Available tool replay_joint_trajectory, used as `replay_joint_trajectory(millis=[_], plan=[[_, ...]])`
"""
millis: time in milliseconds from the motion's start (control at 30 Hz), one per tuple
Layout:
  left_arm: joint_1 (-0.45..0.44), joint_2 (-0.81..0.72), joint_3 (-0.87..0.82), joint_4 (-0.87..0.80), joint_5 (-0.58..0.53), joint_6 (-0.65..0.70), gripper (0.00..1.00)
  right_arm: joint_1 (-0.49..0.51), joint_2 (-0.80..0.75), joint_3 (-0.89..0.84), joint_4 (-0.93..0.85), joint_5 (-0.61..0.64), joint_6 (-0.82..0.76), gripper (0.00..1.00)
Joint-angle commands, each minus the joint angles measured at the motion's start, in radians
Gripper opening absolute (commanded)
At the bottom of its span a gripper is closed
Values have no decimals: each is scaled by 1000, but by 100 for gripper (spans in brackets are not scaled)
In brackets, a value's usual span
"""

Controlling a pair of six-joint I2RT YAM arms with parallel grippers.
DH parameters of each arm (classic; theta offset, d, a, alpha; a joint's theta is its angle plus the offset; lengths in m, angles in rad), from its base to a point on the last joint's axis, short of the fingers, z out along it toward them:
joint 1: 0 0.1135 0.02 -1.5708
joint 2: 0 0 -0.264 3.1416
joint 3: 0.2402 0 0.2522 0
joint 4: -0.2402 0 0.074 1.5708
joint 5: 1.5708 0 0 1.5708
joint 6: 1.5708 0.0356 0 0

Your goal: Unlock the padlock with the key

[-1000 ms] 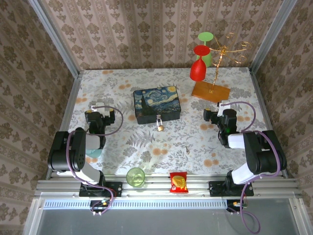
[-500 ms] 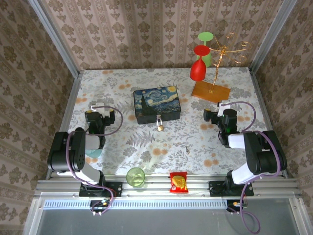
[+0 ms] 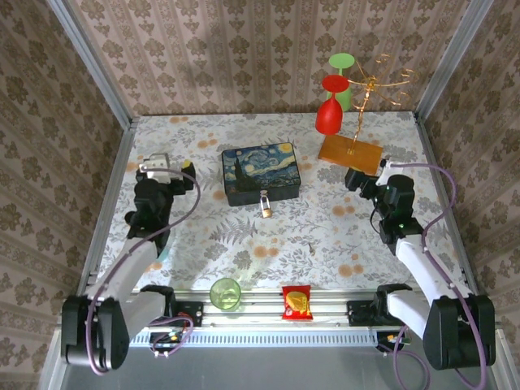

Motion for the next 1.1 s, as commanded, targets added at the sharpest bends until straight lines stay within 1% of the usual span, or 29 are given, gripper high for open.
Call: replay_joint_trajectory(millis=[0,33,67,167,267,333,400,500,600,667,733,833,933,1067], plan=[[-12,-76,-16,-130,157,-297,100,4,-4,16,-236,-111,153,100],[-26,-94,-12,-170,175,-346,100,13,3,23,-273,-139,160,100],[-45,-104,-10,-195,191,-367,100,32,13,31,-321,-148,161,99],[-154,-121,6,-283,188,-398,100,128,36,51,-433,-144,151,95],[-254,-102,0,-275,233,-455,100,262,55,53,-496,-77,155,92],[-333,-82,9,-279,224,-480,100,341,79,49,-520,-20,185,88],[-403,-67,12,-287,173,-516,100,408,108,52,-544,39,212,82],[-506,-38,-6,-228,127,-554,100,492,145,50,-560,102,228,75],[-615,10,-14,-176,75,-584,100,560,166,51,-589,136,236,60],[-678,47,-6,-166,47,-590,100,593,157,35,-591,141,252,52],[-728,75,4,-171,16,-589,100,631,141,28,-590,148,258,44],[-779,113,2,-138,-5,-600,100,692,146,47,-607,177,283,44],[-805,149,0,-89,-6,-622,100,725,192,69,-638,211,299,44],[-833,196,25,-72,0,-627,100,769,247,75,-610,217,302,43]])
